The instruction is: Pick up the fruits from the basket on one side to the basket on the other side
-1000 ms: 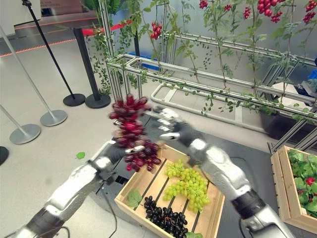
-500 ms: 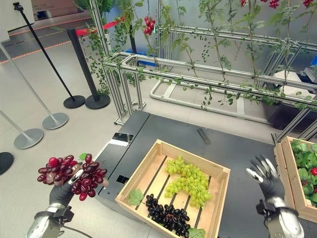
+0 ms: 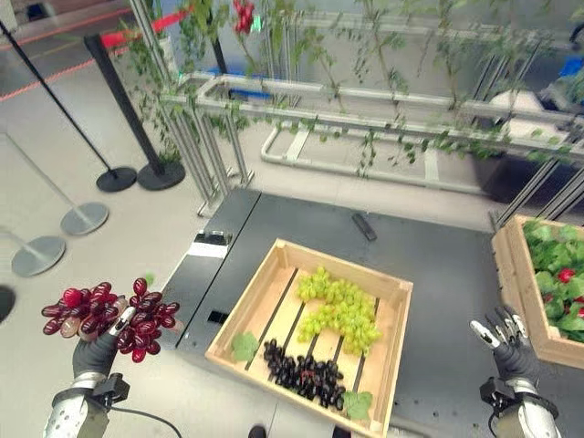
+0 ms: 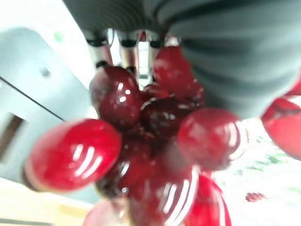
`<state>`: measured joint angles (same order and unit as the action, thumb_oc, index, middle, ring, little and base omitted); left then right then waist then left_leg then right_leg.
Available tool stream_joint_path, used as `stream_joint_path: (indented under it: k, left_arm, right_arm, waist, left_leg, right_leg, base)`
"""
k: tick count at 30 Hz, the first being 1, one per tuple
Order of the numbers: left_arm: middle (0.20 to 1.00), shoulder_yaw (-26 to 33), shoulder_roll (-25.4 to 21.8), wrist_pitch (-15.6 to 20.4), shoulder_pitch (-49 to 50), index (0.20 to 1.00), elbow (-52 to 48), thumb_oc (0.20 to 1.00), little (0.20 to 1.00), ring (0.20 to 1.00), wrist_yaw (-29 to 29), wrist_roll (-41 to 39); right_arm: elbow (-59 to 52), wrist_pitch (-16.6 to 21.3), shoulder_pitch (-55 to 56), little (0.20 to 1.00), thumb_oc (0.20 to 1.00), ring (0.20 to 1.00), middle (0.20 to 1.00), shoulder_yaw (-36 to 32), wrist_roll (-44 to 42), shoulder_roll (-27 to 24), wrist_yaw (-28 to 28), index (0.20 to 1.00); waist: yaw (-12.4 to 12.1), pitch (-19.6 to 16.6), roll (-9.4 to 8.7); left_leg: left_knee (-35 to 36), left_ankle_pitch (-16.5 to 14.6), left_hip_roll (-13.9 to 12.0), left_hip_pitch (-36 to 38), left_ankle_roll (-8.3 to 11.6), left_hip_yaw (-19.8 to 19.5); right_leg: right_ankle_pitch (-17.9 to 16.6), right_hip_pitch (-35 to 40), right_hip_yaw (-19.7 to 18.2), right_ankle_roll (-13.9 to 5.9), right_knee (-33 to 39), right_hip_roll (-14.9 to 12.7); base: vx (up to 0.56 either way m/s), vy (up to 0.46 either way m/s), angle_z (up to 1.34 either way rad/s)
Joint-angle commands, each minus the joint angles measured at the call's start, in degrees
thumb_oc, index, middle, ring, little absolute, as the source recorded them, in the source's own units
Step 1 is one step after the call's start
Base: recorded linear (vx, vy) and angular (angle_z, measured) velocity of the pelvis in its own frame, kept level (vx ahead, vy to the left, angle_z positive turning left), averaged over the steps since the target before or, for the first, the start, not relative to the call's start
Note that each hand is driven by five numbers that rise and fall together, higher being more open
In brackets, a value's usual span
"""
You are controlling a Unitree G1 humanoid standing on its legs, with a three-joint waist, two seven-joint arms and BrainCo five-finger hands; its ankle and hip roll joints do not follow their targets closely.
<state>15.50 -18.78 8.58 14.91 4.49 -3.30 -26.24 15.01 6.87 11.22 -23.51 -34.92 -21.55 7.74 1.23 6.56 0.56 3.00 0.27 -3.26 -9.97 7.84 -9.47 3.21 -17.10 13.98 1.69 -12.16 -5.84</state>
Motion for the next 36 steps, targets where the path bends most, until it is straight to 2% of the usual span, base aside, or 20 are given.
stream_joint_path:
  k: [1,5,6,7,8,9,10,11,12,15,16,17,18,19,21,24,26,27,30,36]
  left_arm:
    - [0.2,2.2,-3.5,5.8,-1.4,0.2,-3.9,0.2,0.2,0.2,-1.6,2.8]
    - [0.2,1.5,-3.5,5.8,-2.3,0.2,-3.3,0.2,0.2,0.2,-0.5,4.4]
    - [0.2,1.3,-4.5,5.8,-2.6,0.2,-4.0,0.2,0.2,0.2,0.1,5.7]
    - [0.2,1.3,-4.5,5.8,-2.6,0.2,-4.1,0.2,0.2,0.2,0.1,5.7]
    - [0.2,1.2,-5.6,5.6,-2.1,0.2,-5.0,0.2,0.2,0.2,-0.1,7.3]
    - [0.2,1.2,-5.6,5.5,-2.1,0.2,-5.0,0.2,0.2,0.2,0.0,7.3]
    - [0.2,1.2,-6.2,5.6,-1.8,0.2,-5.8,0.2,0.2,0.2,0.1,8.5]
    - [0.2,1.0,-7.0,5.9,-1.9,0.2,-6.0,0.2,0.2,0.2,0.3,9.8]
    - [0.2,1.1,-8.1,5.9,-1.8,0.2,-6.2,0.2,0.2,0.2,0.4,11.0]
    - [0.2,1.6,-9.1,5.8,-1.6,0.2,-6.1,0.2,0.2,0.2,1.6,12.3]
    - [0.2,2.3,-9.3,5.8,-1.4,0.2,-6.4,0.2,0.2,0.2,2.5,13.0]
    - [0.2,2.3,-9.3,5.8,-1.4,0.2,-6.4,0.2,0.2,0.2,2.5,13.0]
    - [0.2,2.3,-9.3,5.9,-0.8,0.2,-6.5,0.2,0.2,0.2,2.9,13.7]
    - [0.2,2.3,-9.3,5.9,-0.9,0.2,-6.5,0.2,0.2,0.2,3.0,13.7]
    - [0.2,2.0,-9.0,5.7,-0.6,0.2,-6.5,0.2,0.2,0.2,4.1,15.3]
    - [0.2,1.9,-9.1,5.9,0.1,0.2,-6.9,0.2,0.2,0.2,4.6,16.2]
    - [0.2,1.6,-9.1,6.0,0.2,0.2,-6.8,0.2,0.2,0.2,4.9,16.5]
    - [0.2,1.5,-8.7,6.2,0.2,0.2,-7.0,0.2,0.2,0.2,5.4,16.6]
    - [0.2,2.3,-6.8,6.3,1.4,0.2,-6.8,0.2,0.2,0.2,6.4,16.6]
    - [0.2,1.1,-5.6,6.4,-0.3,0.2,-4.2,0.2,0.2,0.2,7.9,16.9]
  right_arm:
    - [-5.3,3.9,-1.3,1.0,1.0,1.0,1.0,0.7,1.5,-2.9,0.6,1.0]
    - [-4.8,4.0,-1.2,1.0,1.0,1.0,1.0,1.0,0.9,-2.1,0.4,1.0]
    - [-4.5,4.4,-0.9,1.0,1.0,1.0,1.0,0.8,-0.5,-1.4,-0.3,1.0]
    - [-4.6,4.4,-0.9,1.0,1.0,1.0,1.0,0.8,-0.5,-1.3,-0.3,1.0]
    - [-4.3,4.3,-0.4,1.0,1.0,1.0,1.0,0.8,-0.5,-1.2,-0.6,1.0]
    - [-4.4,4.3,-0.3,1.0,1.0,1.0,1.0,0.9,-0.5,-1.1,-0.6,1.0]
    - [-4.6,4.1,-0.5,1.0,1.0,1.0,1.0,1.1,0.0,-1.0,-0.9,1.0]
    - [-4.8,4.1,-0.6,1.0,1.0,1.0,1.0,1.7,0.3,-0.9,-0.9,1.0]
    - [-4.6,3.5,-0.7,1.0,1.0,1.0,1.0,3.2,1.5,-0.4,-0.7,1.0]
    - [-3.5,3.2,-1.4,1.0,1.0,1.0,1.0,4.9,2.3,0.3,-1.4,1.0]
    - [-3.0,2.9,-1.8,1.0,1.0,1.0,1.0,6.2,3.0,0.5,-1.1,1.0]
    - [-3.1,2.9,-1.9,1.0,1.0,1.0,1.0,6.2,3.0,0.5,-1.1,1.0]
    - [-2.7,2.7,-1.5,1.0,1.0,1.0,1.0,6.6,2.4,0.8,-0.8,1.0]
    - [-2.7,2.7,-1.5,1.0,1.0,1.0,1.0,6.6,2.4,0.8,-0.8,1.0]
    - [-1.9,2.9,-1.4,1.0,1.0,1.0,1.0,7.6,2.4,1.2,-0.5,1.0]
    - [-1.8,2.7,-0.9,1.0,1.0,1.0,1.0,8.2,3.2,0.9,-0.5,1.0]
    - [-1.9,2.8,-0.4,1.0,1.0,1.0,1.0,8.2,3.4,0.9,-0.4,1.0]
    - [-2.1,2.5,-0.1,1.0,1.0,1.0,1.0,8.7,2.6,0.7,0.2,1.0]
    - [-2.2,2.3,0.0,1.0,1.0,1.0,1.0,9.1,2.4,0.5,0.2,1.0]
    - [-3.9,2.6,2.1,1.0,1.0,1.0,1.0,8.8,1.4,-0.2,0.5,1.0]
  waist:
    - [2.1,-3.6,-2.39]
    - [4.0,-3.0,-1.41]
    - [5.1,-2.3,-1.27]
    - [5.0,-2.3,-1.33]
    - [5.7,-1.6,-2.1]
    - [5.5,-1.5,-2.19]
    - [5.3,-1.1,-3.0]
    - [5.3,-0.6,-3.41]
    - [4.2,0.4,-3.6]
    - [2.8,2.0,-4.11]
    - [1.7,2.8,-3.29]
    - [1.7,2.8,-3.6]
    - [1.1,2.2,-3.13]
    - [1.1,2.1,-3.4]
    - [-0.5,-0.4,-2.55]
    - [-1.2,-2.3,-2.9]
    - [-1.6,-3.1,-3.63]
    - [-2.0,-4.1,-4.39]
    - [-3.1,-5.3,-5.06]
    - [-3.0,-4.7,-4.81]
  left_leg:
    - [-15.1,-6.4,0.2,12.3,-4.48,-2.6]
    - [-17.6,-9.0,0.7,18.6,-4.76,-5.6]
    - [-16.9,-12.0,0.7,19.4,-5.07,-3.9]
    - [-17.1,-12.1,0.8,19.3,-5.13,-3.8]
    - [-16.8,-18.6,2.3,19.2,-6.48,-0.1]
    - [-17.4,-19.0,2.5,19.1,-6.68,0.2]
    - [-18.5,-22.4,4.3,18.2,-7.82,2.1]
    - [-19.2,-23.1,5.6,17.2,-8.31,3.2]
    - [-20.5,-23.7,7.3,15.1,-8.9,5.6]
    - [-20.8,-21.6,8.6,13.0,-9.17,7.7]
    - [-20.2,-19.1,8.5,10.5,-9.49,9.1]
    - [-20.0,-18.7,8.8,10.4,-9.5,9.1]
    - [-17.8,-16.8,8.7,9.6,-10.34,9.6]
    - [-17.6,-16.4,9.0,9.5,-10.36,9.7]
    - [-14.2,-12.7,8.6,8.4,-11.73,10.4]
    - [-12.7,-10.6,8.3,7.7,-11.62,10.1]
    - [-12.9,-10.0,8.4,6.6,-11.31,10.3]
    - [-12.8,-9.9,7.9,5.8,-10.79,10.5]
    - [-12.5,-8.7,6.4,4.3,-9.62,11.8]
    - [-11.3,-4.3,2.7,2.5,-6.49,11.0]
  right_leg:
    - [-6.3,1.2,1.0,-6.08,7.6,-0.4]
    - [-8.1,-1.0,0.6,-6.88,5.6,-1.7]
    - [-9.8,-2.4,0.3,-8.15,4.5,-3.8]
    - [-9.8,-2.5,0.2,-8.23,4.4,-3.8]
    - [-12.7,-3.2,-0.6,-9.87,4.8,-6.4]
    - [-12.9,-3.2,-0.9,-10.03,4.9,-6.4]
    - [-15.8,-3.5,-1.8,-11.46,6.0,-8.0]
    - [-17.5,-3.4,-2.1,-12.43,7.3,-9.1]
    - [-17.2,-3.1,-0.7,-13.14,11.4,-10.1]
    - [-16.8,-2.6,2.3,-13.27,12.3,-11.9]
    - [-13.2,-0.6,2.7,-12.07,6.8,-11.5]
    - [-13.2,-0.8,2.6,-12.02,6.6,-11.8]
    - [-10.1,1.1,-0.2,-11.02,1.0,-10.1]
    - [-10.3,0.8,-0.4,-10.98,0.9,-10.4]
    - [-6.3,5.2,-2.0,-10.14,-7.6,-8.3]
    - [-4.4,9.0,-5.7,-10.15,-10.0,-6.6]
    - [-4.1,11.2,-6.4,-10.38,-6.4,-6.2]
    - [-0.5,12.7,-6.0,-9.82,-0.4,-5.3]
    - [0.0,15.2,-4.4,-9.91,6.7,-4.7]
    - [0.7,16.7,-3.2,-7.83,9.3,-1.1]
  base:
    - [-0.15,0.104,0.17]
    - [-0.17,0.274,0.24]
    - [-0.15,0.247,0.5]
    - [-0.28,0.466,0.8]
    - [-0.14,0.24,0.57]
    - [-0.23,0.372,0.33]
    - [-0.2,0.269,-0.1]
    - [-0.43,0.484,-0.31]
    - [-0.43,0.439,-0.48]
    - [-0.39,0.272,-0.98]
    - [-0.32,0.154,-1.11]
    - [-0.56,0.245,-0.66]
    - [-0.29,0.087,0.16]
    - [-0.42,0.143,0.05]
    - [-0.32,0.1,-0.18]
    - [-0.19,-0.063,-0.1]
    - [-0.11,-0.166,-0.38]
    - [-0.06,-0.15,-0.53]
    - [-0.14,-0.231,-0.76]
    - [-0.13,-0.22,-0.39]
